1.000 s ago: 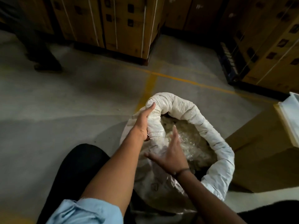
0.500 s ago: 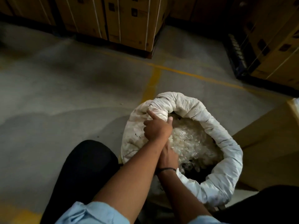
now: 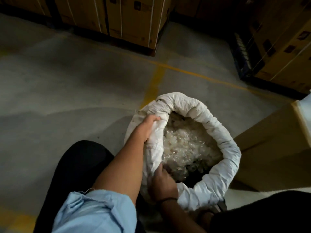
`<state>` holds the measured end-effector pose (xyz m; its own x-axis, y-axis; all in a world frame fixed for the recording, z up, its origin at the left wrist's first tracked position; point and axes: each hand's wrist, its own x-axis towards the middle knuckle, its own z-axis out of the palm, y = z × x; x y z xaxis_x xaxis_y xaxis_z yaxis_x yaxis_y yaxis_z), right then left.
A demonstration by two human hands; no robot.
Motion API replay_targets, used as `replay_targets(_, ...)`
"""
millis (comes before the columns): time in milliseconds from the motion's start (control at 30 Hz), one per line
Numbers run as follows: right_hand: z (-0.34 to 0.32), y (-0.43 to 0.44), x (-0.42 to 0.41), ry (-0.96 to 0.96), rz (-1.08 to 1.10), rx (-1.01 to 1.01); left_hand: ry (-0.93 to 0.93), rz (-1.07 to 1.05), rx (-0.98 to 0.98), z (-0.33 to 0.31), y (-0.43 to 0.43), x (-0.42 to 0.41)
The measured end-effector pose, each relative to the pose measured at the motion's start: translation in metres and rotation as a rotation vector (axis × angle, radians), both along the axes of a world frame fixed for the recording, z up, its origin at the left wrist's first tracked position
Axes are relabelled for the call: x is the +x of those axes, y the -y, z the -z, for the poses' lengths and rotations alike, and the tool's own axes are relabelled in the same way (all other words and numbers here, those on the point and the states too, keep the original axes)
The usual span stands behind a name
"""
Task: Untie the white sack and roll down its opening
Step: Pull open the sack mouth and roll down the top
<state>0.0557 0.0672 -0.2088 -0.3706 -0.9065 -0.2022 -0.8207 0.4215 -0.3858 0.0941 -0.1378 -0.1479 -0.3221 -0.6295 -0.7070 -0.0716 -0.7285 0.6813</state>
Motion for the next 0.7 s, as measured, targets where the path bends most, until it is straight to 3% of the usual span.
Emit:
replay_targets(67, 0.011, -0.007, 0.012, -0.071, -0.109, 0.002, 0.451, -0.022, -0.054, -0.015, -0.003, -0.022)
replay_targets(133, 0.021, -0.023, 0.016, -0.261, -0.250, 0.006, 0.789, -0.017, -0.392, -0.017, -0.010, -0.043)
replay_targets(200, 0.014, -0.026, 0.008, -0.260, -0.252, 0.058, 0.848, 0.124, -0.689, -0.008, -0.018, -0.060)
replay_targets(267, 0.003, -0.015, -0.008, -0.192, -0.297, 0.029, 0.907, 0.235, -0.795, 0.007, -0.017, -0.068)
replay_targets(333, -0.022, 0.006, -0.032, 0.034, -0.363, 0.036, 0.997, 0.257, -0.867, 0.024, -0.011, -0.064)
replay_targets(400, -0.040, 0.030, -0.063, 0.047, -0.408, -0.161, 1.032, 0.184, -0.960, 0.036, -0.002, -0.055)
replay_targets(467, -0.048, 0.061, -0.094, -0.224, -0.341, -0.368, 0.974, 0.120, -0.999, 0.042, 0.010, -0.048)
replay_targets(533, -0.055, 0.100, -0.118, -0.482, -0.256, -0.350, 0.808, 0.131, -0.896, 0.040, 0.027, -0.044)
replay_targets(700, -0.062, 0.205, -0.166, -0.654, -0.390, -0.162, 0.134, 0.211, -0.448, 0.034, 0.063, -0.032)
